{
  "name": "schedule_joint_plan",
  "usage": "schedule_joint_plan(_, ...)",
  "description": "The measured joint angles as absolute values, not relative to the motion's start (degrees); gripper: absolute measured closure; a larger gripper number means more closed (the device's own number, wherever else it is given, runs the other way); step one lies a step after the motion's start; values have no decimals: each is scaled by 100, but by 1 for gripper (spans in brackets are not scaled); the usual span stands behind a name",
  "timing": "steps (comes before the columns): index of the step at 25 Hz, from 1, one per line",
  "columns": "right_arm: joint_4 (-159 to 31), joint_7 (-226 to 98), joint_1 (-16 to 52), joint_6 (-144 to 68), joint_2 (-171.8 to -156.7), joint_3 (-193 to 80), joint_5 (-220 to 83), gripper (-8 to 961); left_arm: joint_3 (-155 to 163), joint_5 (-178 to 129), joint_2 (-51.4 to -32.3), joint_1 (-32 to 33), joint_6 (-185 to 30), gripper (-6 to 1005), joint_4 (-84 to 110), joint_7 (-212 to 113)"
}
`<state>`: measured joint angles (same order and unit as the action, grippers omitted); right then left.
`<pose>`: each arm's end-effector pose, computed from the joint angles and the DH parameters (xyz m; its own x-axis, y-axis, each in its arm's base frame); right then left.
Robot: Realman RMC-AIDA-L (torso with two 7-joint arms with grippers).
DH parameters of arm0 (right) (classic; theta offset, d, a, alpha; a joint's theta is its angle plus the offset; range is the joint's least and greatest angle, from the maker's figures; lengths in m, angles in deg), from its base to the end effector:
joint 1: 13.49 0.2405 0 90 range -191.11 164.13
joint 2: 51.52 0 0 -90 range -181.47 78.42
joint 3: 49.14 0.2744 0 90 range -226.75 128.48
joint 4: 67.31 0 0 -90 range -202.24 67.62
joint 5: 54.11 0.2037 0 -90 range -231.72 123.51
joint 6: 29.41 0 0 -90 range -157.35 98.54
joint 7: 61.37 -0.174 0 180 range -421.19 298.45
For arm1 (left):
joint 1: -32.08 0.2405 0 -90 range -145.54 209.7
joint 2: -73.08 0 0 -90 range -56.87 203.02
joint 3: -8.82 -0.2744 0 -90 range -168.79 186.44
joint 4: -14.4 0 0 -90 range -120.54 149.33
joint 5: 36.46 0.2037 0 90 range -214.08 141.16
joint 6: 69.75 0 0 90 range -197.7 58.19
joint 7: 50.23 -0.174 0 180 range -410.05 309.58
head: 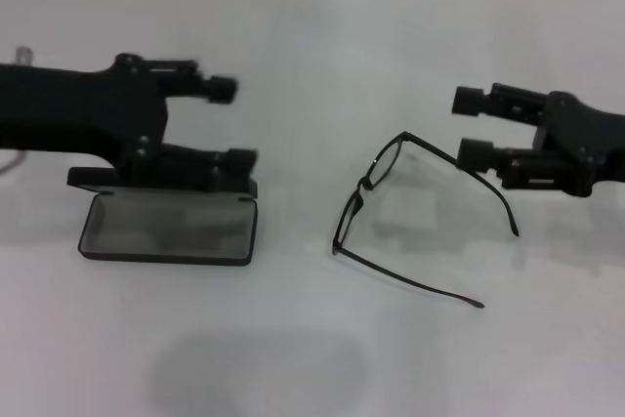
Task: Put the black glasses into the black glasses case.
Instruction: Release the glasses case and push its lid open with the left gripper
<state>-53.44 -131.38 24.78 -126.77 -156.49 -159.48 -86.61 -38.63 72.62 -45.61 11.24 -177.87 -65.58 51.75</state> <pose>0.1972 0.3352 -0.0129 0.5982 -0.3350 -0.7280 -0.3030 -0.9356 0.1815 -0.2064 0.3003 0.0515 0.9041 0.2084 0.3730 0.2815 -0.9472 -0.1532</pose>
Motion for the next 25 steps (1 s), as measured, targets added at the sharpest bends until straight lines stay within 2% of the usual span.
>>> schedule_joint_plan(2,-5335,-13136,2454,-12683,-15660,-15923,-8662,68,-4042,8441,-4656,1102,-17762,142,-7619,5539)
schedule_joint_plan(8,-5340,-13133,2309,-12715,-15696,-15771,-8674,68,-4597,9583,-4654,1093,-17703,142,-8553,5720)
schedule_joint_plan(15,-5330,-13133,2307,-12719,-15708,-15759,-8674,69,-6124,11263,-4666,1123,-16919,153,-8366,6210)
schedule_joint_plan(25,-5339,-13118,2278,-12686,-15708,-15759,-8680,69,-7056,11576,-4670,1044,-16195,191,-8030,6470)
